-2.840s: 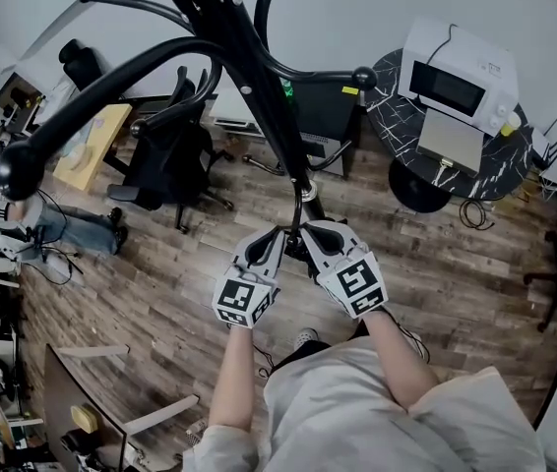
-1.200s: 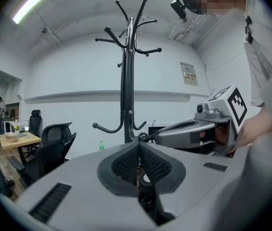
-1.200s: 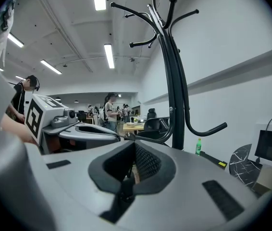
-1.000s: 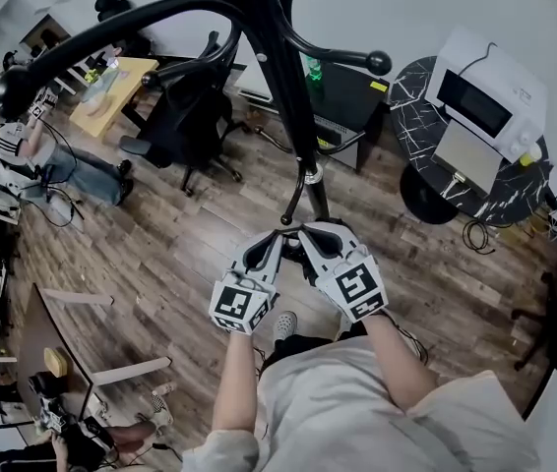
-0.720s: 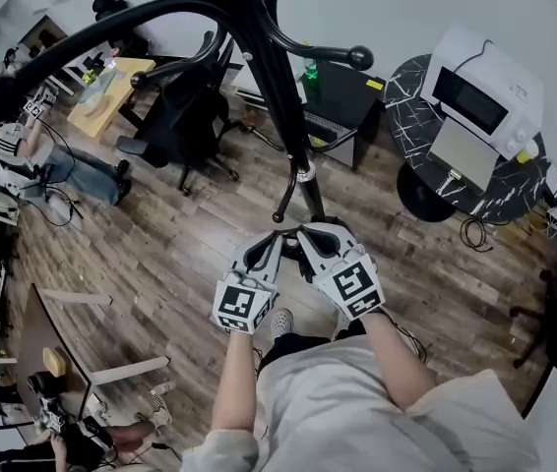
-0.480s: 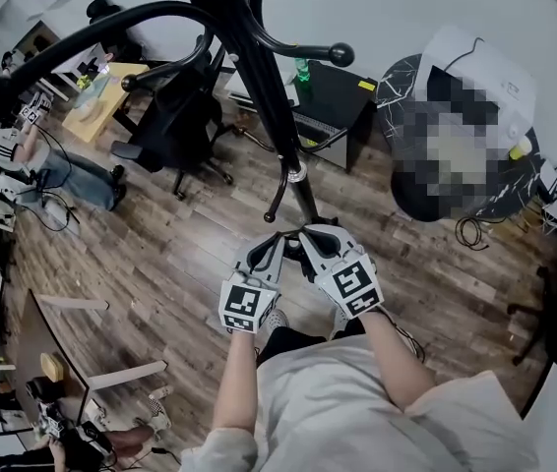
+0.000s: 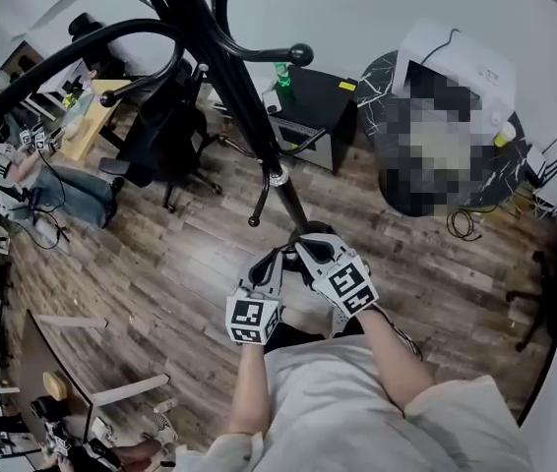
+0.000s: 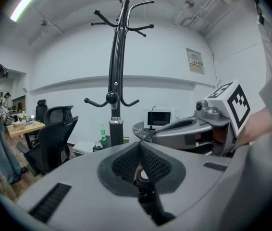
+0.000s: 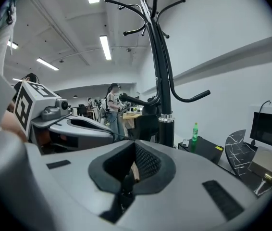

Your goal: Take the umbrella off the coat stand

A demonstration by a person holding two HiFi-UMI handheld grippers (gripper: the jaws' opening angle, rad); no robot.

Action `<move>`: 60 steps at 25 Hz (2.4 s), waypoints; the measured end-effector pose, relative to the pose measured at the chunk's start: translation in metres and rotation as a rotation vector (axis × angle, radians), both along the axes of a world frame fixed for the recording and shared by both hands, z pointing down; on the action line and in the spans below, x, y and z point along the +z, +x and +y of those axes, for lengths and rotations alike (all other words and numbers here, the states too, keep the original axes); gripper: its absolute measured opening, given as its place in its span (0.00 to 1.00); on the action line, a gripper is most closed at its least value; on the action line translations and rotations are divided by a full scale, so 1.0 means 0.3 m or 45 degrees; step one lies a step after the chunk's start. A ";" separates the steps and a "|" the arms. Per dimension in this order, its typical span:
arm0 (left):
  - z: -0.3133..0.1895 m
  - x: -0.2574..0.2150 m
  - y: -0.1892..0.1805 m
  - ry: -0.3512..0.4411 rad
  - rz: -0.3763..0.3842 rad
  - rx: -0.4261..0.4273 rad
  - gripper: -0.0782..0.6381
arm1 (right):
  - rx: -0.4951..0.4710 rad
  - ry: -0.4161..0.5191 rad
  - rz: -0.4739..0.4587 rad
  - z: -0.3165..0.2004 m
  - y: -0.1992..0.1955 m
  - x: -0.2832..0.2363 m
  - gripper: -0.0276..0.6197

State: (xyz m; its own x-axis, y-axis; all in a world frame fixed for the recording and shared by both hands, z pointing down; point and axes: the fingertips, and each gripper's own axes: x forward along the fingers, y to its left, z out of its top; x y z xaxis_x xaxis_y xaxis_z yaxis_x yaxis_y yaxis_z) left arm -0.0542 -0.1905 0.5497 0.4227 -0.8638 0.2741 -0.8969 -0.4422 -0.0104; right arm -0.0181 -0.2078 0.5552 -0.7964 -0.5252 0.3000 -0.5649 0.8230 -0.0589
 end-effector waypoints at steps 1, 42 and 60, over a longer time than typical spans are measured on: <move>0.005 0.008 0.003 -0.008 -0.002 -0.002 0.14 | -0.008 0.003 0.004 0.007 0.003 0.005 0.05; -0.019 -0.011 0.081 0.000 0.044 -0.064 0.14 | 0.009 0.045 -0.006 0.000 0.087 -0.029 0.06; -0.037 -0.018 0.098 0.014 0.041 -0.094 0.14 | 0.013 0.063 -0.021 -0.004 0.104 -0.040 0.06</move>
